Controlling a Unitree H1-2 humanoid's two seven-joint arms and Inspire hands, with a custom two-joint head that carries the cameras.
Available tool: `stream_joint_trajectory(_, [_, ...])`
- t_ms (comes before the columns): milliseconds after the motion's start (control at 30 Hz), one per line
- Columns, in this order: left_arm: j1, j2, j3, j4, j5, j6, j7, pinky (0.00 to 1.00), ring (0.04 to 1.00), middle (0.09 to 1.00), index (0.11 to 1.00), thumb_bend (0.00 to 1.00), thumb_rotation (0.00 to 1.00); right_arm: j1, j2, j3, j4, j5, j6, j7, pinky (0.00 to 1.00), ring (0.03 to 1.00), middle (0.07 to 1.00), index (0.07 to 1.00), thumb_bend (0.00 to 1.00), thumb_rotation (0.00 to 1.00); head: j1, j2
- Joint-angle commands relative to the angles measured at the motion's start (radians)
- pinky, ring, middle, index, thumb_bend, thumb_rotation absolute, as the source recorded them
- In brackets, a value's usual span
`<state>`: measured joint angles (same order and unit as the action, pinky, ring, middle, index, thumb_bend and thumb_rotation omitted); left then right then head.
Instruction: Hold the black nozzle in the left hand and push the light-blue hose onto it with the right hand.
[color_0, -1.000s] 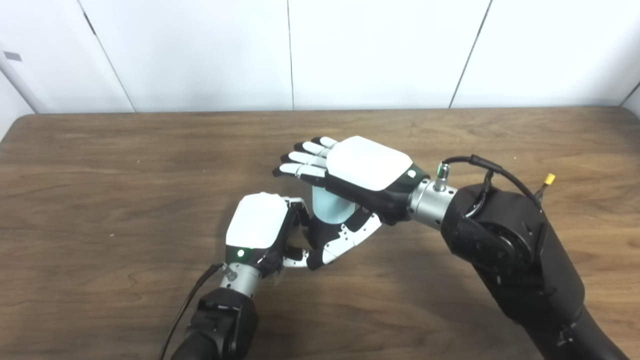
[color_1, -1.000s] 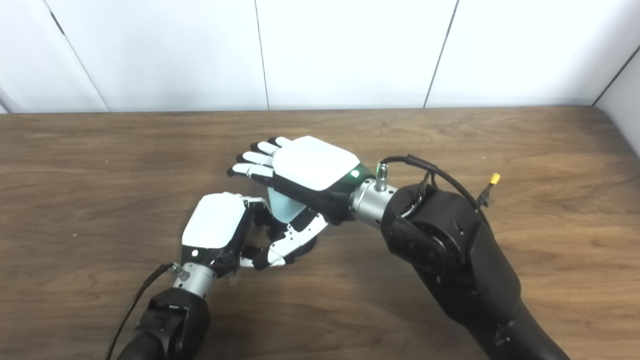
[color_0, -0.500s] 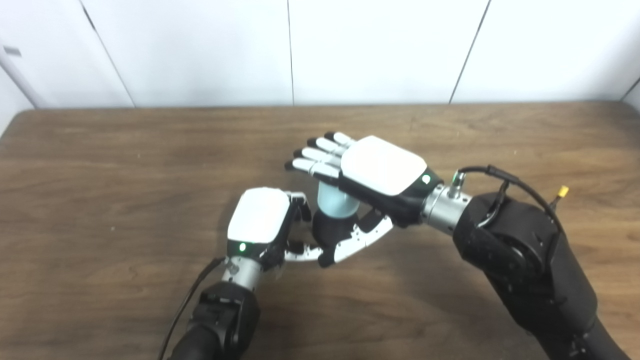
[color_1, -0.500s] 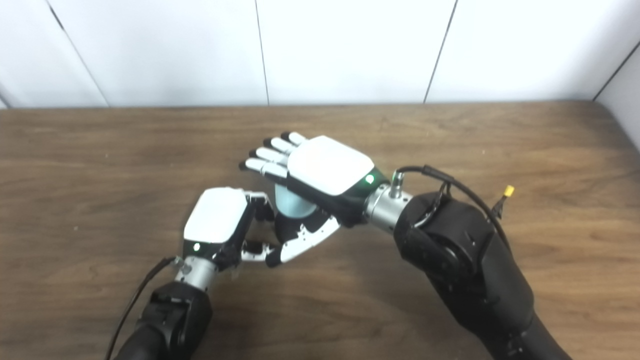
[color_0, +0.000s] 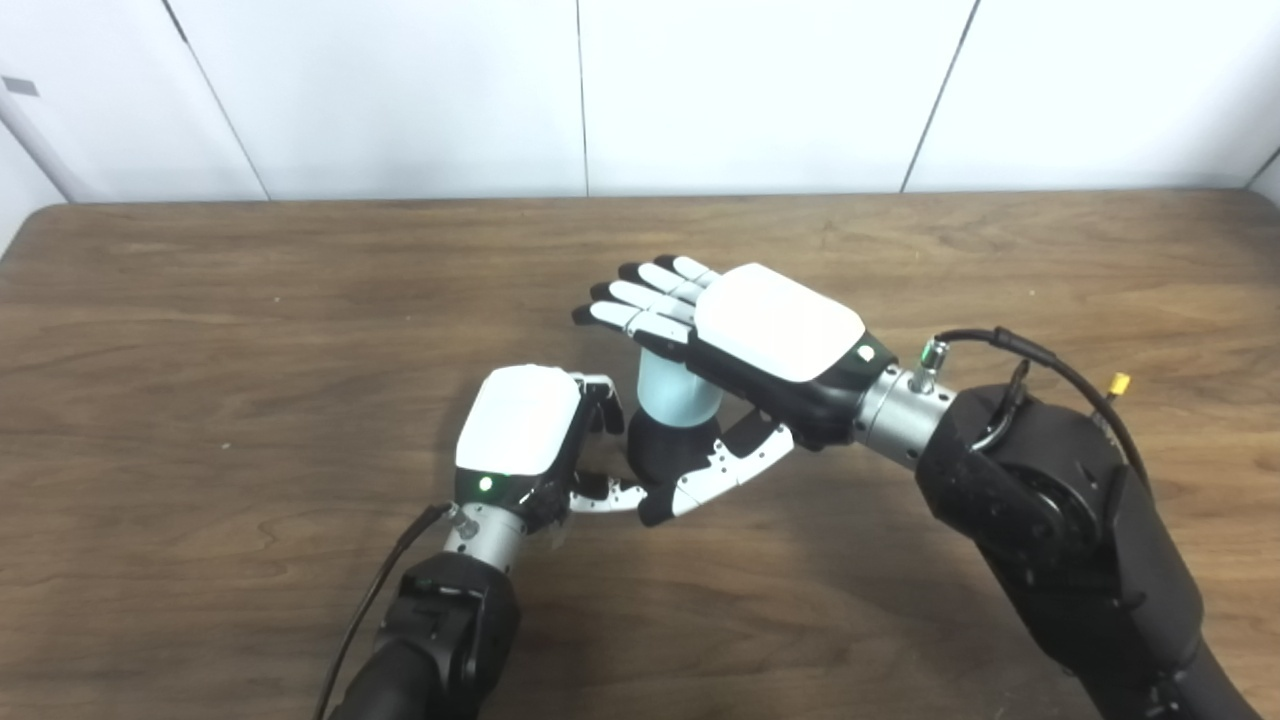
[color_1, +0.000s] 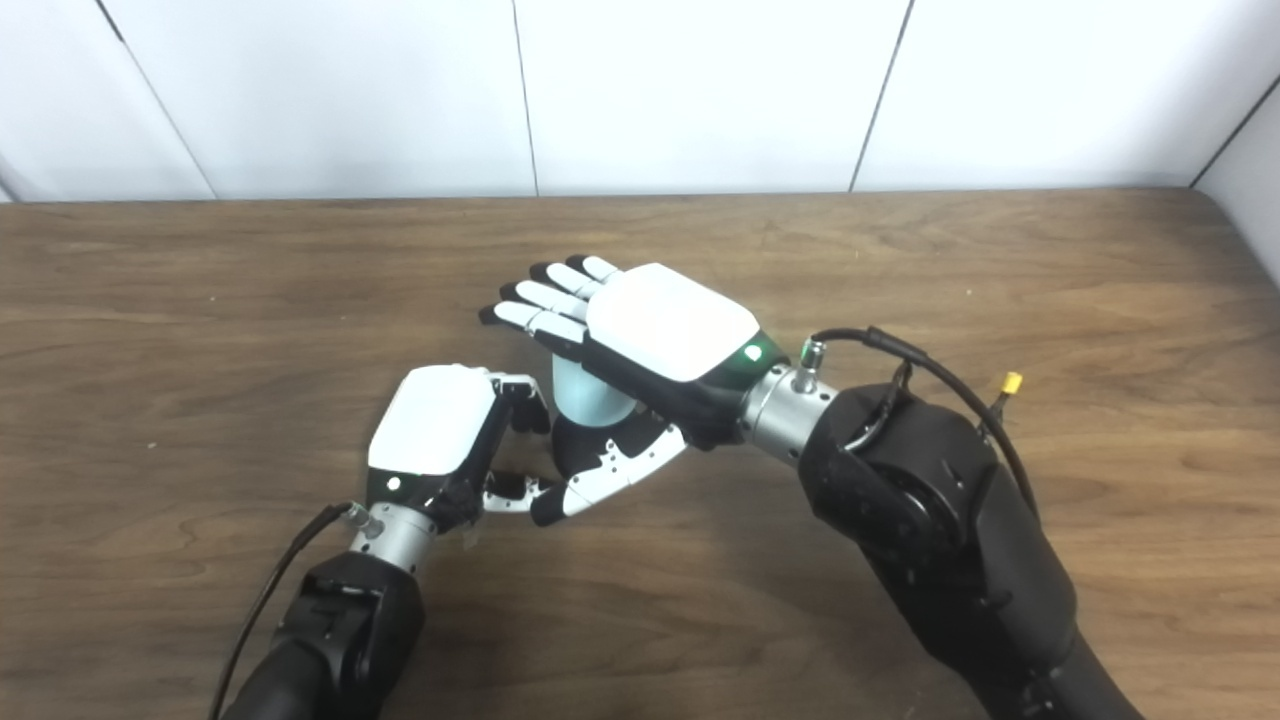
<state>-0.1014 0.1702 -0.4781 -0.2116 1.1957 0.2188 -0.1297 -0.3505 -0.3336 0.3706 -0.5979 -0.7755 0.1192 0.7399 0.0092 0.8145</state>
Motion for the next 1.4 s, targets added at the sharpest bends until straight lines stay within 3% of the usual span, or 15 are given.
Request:
stream_joint_trajectory(0, [0.010, 0.003, -0.014, 0.010, 0.002, -0.012, -0.041, 0.70, 0.619, 0.524, 0.471, 0.52, 0.00, 0.070, -0.023, 0.038, 0.038, 0.050, 0.042, 0.082, 0.98, 1.000, 0.973, 0.948, 0.72, 0.79, 0.000, 0.000])
stream_joint_trajectory(400, [0.011, 0.000, -0.015, 0.004, 0.015, -0.006, -0.042, 0.70, 0.613, 0.520, 0.472, 0.52, 0.00, 0.090, -0.036, 0.079, 0.107, 0.070, 0.042, 0.059, 0.98, 1.000, 0.978, 0.959, 0.71, 0.83, -0.001, 0.005])
stream_joint_trajectory(700, [0.011, 0.001, -0.015, -0.004, 0.013, -0.003, -0.057, 0.71, 0.624, 0.525, 0.470, 0.52, 0.00, 0.090, -0.049, 0.178, 0.138, -0.098, 0.043, 0.107, 1.00, 1.000, 1.000, 0.971, 0.73, 0.98, -0.003, 0.010])
stream_joint_trajectory(867, [0.011, 0.002, -0.014, -0.003, 0.012, -0.005, -0.053, 0.70, 0.616, 0.509, 0.478, 0.52, 0.00, 0.091, -0.046, 0.217, 0.152, -0.174, 0.039, 0.136, 1.00, 1.000, 1.000, 0.944, 0.73, 1.00, -0.005, 0.010])
stream_joint_trajectory(1367, [0.011, 0.000, -0.014, -0.007, 0.015, -0.001, -0.060, 0.70, 0.616, 0.507, 0.479, 0.52, 0.00, 0.083, -0.042, 0.236, 0.152, -0.202, 0.063, 0.191, 1.00, 1.000, 1.000, 0.925, 0.76, 1.00, -0.007, 0.017])
